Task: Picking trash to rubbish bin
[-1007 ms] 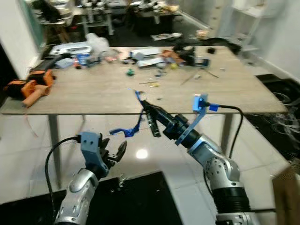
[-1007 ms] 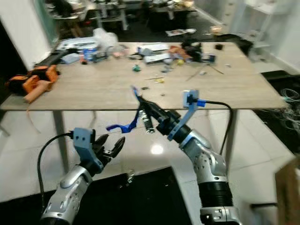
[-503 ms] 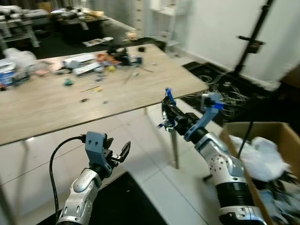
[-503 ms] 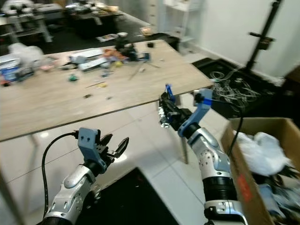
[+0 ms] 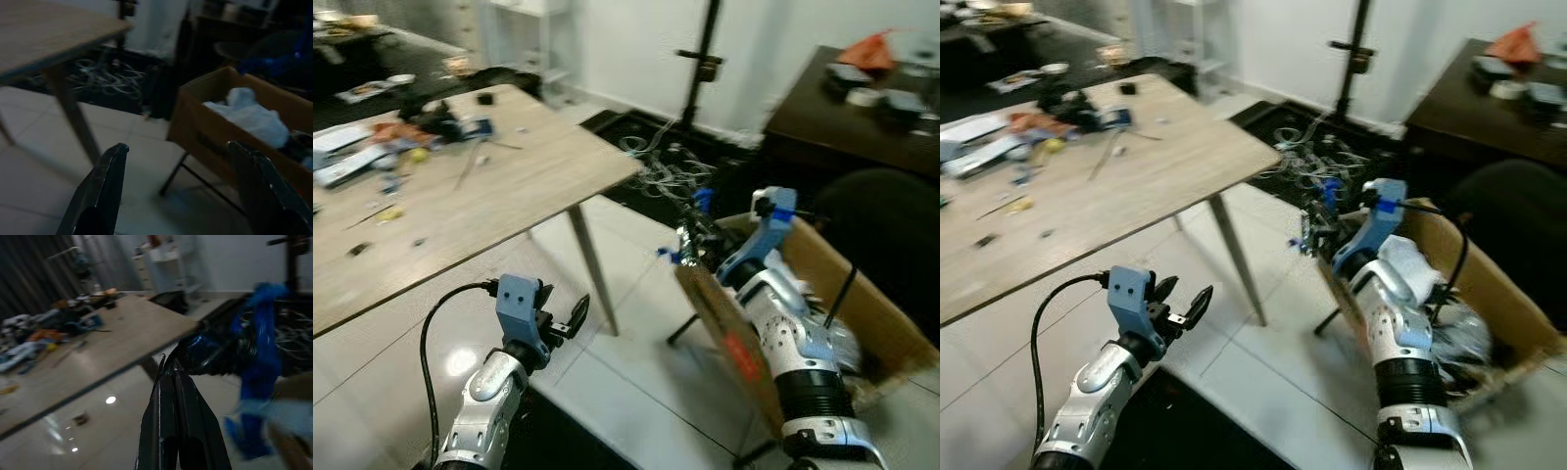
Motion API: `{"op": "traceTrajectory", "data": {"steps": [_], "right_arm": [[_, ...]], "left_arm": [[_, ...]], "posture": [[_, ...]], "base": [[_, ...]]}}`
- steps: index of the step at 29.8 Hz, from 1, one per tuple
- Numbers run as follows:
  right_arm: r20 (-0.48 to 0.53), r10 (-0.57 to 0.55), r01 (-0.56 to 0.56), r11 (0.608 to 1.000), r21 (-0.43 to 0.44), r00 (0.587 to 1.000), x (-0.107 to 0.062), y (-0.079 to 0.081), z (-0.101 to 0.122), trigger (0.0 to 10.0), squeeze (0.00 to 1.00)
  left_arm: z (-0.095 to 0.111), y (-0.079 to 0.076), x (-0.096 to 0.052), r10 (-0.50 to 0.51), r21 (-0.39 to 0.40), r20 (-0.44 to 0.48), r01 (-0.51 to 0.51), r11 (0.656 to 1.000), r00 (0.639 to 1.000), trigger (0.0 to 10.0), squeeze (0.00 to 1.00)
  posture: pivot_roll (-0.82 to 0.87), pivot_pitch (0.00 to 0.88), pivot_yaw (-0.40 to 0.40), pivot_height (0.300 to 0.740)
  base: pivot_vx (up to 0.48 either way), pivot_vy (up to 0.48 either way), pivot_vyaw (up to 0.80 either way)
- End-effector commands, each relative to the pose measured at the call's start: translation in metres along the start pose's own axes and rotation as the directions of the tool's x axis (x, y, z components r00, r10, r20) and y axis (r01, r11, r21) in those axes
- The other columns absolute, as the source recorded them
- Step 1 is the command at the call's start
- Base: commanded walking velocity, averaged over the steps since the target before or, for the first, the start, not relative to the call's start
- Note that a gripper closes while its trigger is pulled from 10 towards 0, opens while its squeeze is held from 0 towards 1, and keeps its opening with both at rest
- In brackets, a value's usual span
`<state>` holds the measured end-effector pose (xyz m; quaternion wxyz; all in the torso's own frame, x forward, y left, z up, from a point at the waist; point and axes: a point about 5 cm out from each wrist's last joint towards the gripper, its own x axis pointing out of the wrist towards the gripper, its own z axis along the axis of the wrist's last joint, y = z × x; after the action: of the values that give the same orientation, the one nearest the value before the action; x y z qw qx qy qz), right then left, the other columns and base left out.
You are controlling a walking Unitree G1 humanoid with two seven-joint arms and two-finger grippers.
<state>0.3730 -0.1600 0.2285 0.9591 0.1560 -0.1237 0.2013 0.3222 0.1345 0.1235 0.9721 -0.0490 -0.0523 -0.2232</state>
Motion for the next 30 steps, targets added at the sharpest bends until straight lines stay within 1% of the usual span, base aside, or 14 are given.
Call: {"op": "traceTrajectory", "data": {"steps": [1,2,4,17,26,28,30], "right_arm": [[-0.033,-0.037,0.037,0.999,-0.013,0.999,-0.003,-0.003,-0.011,10.0,0.00],[-0.033,-0.037,0.037,0.999,-0.013,0.999,-0.003,-0.003,-0.011,10.0,0.00],[-0.038,-0.059,0.058,0.997,-0.042,0.998,-0.004,-0.006,-0.013,10.0,0.00],[-0.018,-0.157,0.156,0.986,-0.051,0.987,-0.010,-0.021,-0.014,10.0,0.00],[-0.009,-0.167,0.166,0.984,-0.068,0.986,-0.009,-0.021,-0.013,10.0,0.00],[0.003,-0.169,0.168,0.984,-0.057,0.986,-0.009,-0.021,-0.012,10.0,0.00],[0.010,-0.167,0.167,0.984,-0.063,0.986,-0.008,-0.021,-0.011,10.0,0.00]], "left_arm": [[-0.009,0.001,-0.003,0.012,0.004,-0.029,-0.012,1.000,1.000,10.0,0.00],[-0.009,0.001,-0.003,0.012,0.004,-0.029,-0.012,1.000,1.000,10.0,0.00],[-0.009,0.002,-0.003,0.017,0.003,-0.026,-0.017,1.000,1.000,10.0,0.00],[-0.007,0.008,-0.003,0.038,0.004,-0.012,-0.038,0.999,0.999,10.0,0.00],[-0.007,0.008,-0.003,0.040,-0.003,-0.011,-0.040,0.999,0.999,10.0,0.00],[-0.008,0.007,-0.004,0.040,-0.008,-0.013,-0.040,0.999,0.999,10.0,0.00],[-0.008,0.008,-0.004,0.043,-0.015,-0.019,-0.043,0.999,0.999,10.0,0.00]], "posture": [[-0.10,0.184,0.008,0.740],[-0.10,0.184,0.008,0.740],[-0.10,0.184,0.010,0.740],[-0.10,0.189,0.026,0.740],[-0.11,0.192,0.021,0.740],[-0.11,0.190,0.018,0.740],[-0.11,0.189,0.016,0.740]], "base": [[0.000,0.000,-0.80],[0.000,0.000,-0.80],[0.000,0.000,-0.80],[0.000,0.000,-0.80],[0.000,0.000,-0.80],[0.000,0.000,-0.80],[0.000,0.000,0.00]]}}
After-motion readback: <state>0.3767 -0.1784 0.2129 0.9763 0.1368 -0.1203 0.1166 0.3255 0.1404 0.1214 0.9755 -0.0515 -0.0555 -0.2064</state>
